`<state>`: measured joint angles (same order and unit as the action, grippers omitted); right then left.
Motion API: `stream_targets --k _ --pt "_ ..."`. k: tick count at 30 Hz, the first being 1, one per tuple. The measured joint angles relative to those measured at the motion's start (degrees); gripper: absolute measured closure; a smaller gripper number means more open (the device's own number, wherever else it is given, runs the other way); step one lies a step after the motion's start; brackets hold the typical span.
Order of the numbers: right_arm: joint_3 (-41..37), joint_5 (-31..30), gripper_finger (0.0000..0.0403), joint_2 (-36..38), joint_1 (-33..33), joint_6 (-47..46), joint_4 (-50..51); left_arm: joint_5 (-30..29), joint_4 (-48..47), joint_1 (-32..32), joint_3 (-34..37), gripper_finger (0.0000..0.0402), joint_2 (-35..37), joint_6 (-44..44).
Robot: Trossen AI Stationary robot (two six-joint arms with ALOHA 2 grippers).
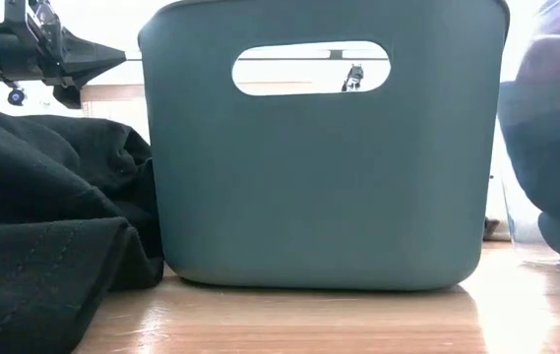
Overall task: Pick & Place Cloths
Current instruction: Put the red underwear into the transparent bin
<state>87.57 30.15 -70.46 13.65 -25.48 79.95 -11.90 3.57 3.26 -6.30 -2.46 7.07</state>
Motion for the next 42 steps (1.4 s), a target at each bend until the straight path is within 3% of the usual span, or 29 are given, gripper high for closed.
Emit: stream_targets --k 4,8,12,16,21,30,38,42 --pt "-4.1 -7.7 0.0394 0.3 0.0 7.7 3.5 0.0 0.0 0.0 0.0 0.0378 0.0 0.0" --pt "-10.9 -6.0 0.0394 0.3 2.2 9.6 3.4 0.0 0.0 0.0 0.0 0.0378 0.0 0.0" --pt "-16.8 -5.0 0.0394 0.1 9.9 9.7 0.2 0.0 0.0 0.0 0.0 0.0378 0.0 0.0" --pt "-21.1 -11.1 0.0394 -1.0 19.1 9.2 -3.9 0.0 0.0 0.0 0.0 0.0378 0.0 0.0" --pt "-26.0 -12.2 0.0394 -2.5 25.6 7.2 -11.9 0.0 0.0 0.0 0.0 0.0378 0.0 0.0" --pt "-36.8 -10.0 0.0394 -2.4 27.1 3.6 -28.9 0.0 0.0 0.0 0.0 0.0378 0.0 0.0" --pt "-40.7 -5.8 0.0394 -3.8 27.1 -1.2 -32.6 0.0 0.0 0.0 0.0 0.0378 0.0 0.0" --pt "-40.8 -6.8 0.0394 -4.3 27.3 -5.9 -32.1 0.0 -0.1 0.0 0.0 0.0378 0.0 0.0"
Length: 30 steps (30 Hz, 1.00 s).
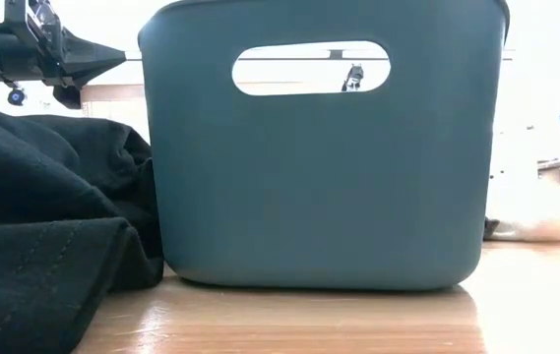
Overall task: Pick & Place Cloths
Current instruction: Put the red underwear into the transparent bin
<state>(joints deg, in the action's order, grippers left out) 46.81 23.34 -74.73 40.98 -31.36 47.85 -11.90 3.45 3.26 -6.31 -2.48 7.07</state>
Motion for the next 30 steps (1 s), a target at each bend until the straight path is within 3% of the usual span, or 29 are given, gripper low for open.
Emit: stream_targets --k 14,25,30 --pt "14.0 3.9 0.0386 0.4 2.4 -6.1 1.8 0.0 -0.4 0.0 0.0 0.0378 0.0 -0.1" --pt "22.2 3.1 0.0276 -2.9 2.7 -8.9 5.6 0.0 -0.5 0.0 0.0 0.0378 0.0 0.0" --pt "26.0 -5.6 0.0247 -4.4 2.3 -7.2 14.9 0.0 -0.5 0.0 0.0 0.0378 0.0 0.0"
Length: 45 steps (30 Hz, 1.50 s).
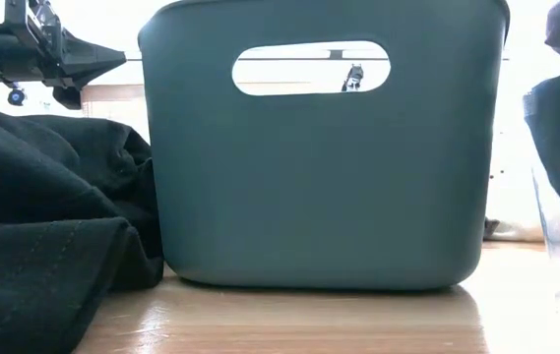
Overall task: Pick & Place Cloths
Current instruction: Put the red underwear into the transparent bin
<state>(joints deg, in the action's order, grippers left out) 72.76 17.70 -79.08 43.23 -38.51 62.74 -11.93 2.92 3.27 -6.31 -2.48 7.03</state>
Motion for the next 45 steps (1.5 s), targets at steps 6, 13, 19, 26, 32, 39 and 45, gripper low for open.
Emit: stream_targets --k 6,13,19,26,32,39,45 --pt "-0.1 -7.6 0.0241 0.1 -2.9 0.8 2.9 0.0 -0.2 0.0 0.0 0.0378 0.0 0.0" --pt "-4.6 -6.8 0.0262 -1.3 -5.5 -0.4 -3.3 0.0 -0.3 0.0 0.0 0.0378 0.0 0.0" --pt "-4.9 -5.4 0.0267 -2.6 -5.4 -1.3 -6.6 0.0 -0.4 0.0 0.0 0.0378 0.0 0.1" --pt "-6.7 -5.7 0.0244 -2.7 -5.4 -0.9 -8.5 0.0 -0.4 0.0 0.0 0.0378 0.0 0.1" --pt "-10.8 -3.9 0.0260 -3.3 -5.4 -1.0 -12.0 0.0 -0.4 0.0 0.0 0.0378 0.0 0.1" --pt "-12.0 -4.3 0.0337 -3.1 -5.9 0.8 -6.6 0.0 -0.4 0.0 0.0 0.0378 0.0 0.0" --pt "-12.2 -4.2 0.0385 -3.1 -7.3 4.3 -3.7 0.0 -0.4 0.0 0.0 0.0378 0.0 0.0"
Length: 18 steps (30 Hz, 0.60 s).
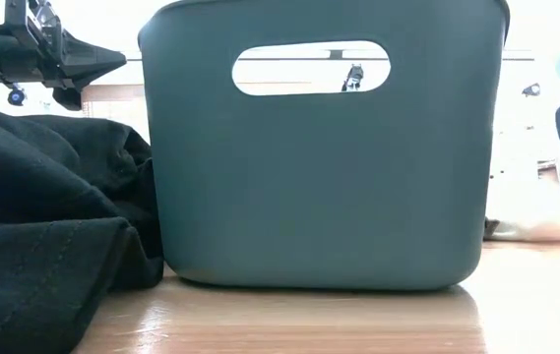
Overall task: Pick & Place Cloths
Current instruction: Put the red underwear into the transparent bin
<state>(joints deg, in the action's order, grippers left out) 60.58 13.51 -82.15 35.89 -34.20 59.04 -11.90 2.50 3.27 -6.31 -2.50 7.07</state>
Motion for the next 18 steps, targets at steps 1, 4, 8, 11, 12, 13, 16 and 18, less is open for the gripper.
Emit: stream_targets --k 1,4,8,11,12,13,16,18 --pt "0.0 0.0 0.0383 0.0 -0.2 -0.1 0.4 0.0 0.0 0.0 0.0 0.0378 0.0 0.0" --pt "-0.6 0.8 0.0365 0.0 -0.8 -0.6 0.6 0.0 0.0 0.0 0.0 0.0378 0.0 0.0" --pt "-1.9 0.3 0.0347 0.0 -0.8 -2.1 1.0 0.0 0.0 0.0 0.0 0.0378 0.0 0.0" --pt "-2.8 0.0 0.0338 0.0 -0.8 -3.3 1.2 0.0 0.0 0.0 0.0 0.0378 0.0 0.0" --pt "-2.9 0.0 0.0333 0.0 -0.9 -3.5 1.2 0.0 0.0 0.0 0.0 0.0378 0.0 0.0" --pt "-2.8 0.0 0.0327 0.0 -1.0 -3.6 1.2 0.0 0.0 0.0 0.0 0.0378 0.0 0.0" --pt "-1.6 -0.2 0.0307 0.5 -1.1 -3.0 3.3 0.0 0.0 0.0 0.0 0.0378 0.0 0.0" --pt "-0.2 -0.2 0.0292 0.8 -1.2 -1.4 4.5 0.0 0.0 0.0 0.0 0.0378 0.0 0.0"
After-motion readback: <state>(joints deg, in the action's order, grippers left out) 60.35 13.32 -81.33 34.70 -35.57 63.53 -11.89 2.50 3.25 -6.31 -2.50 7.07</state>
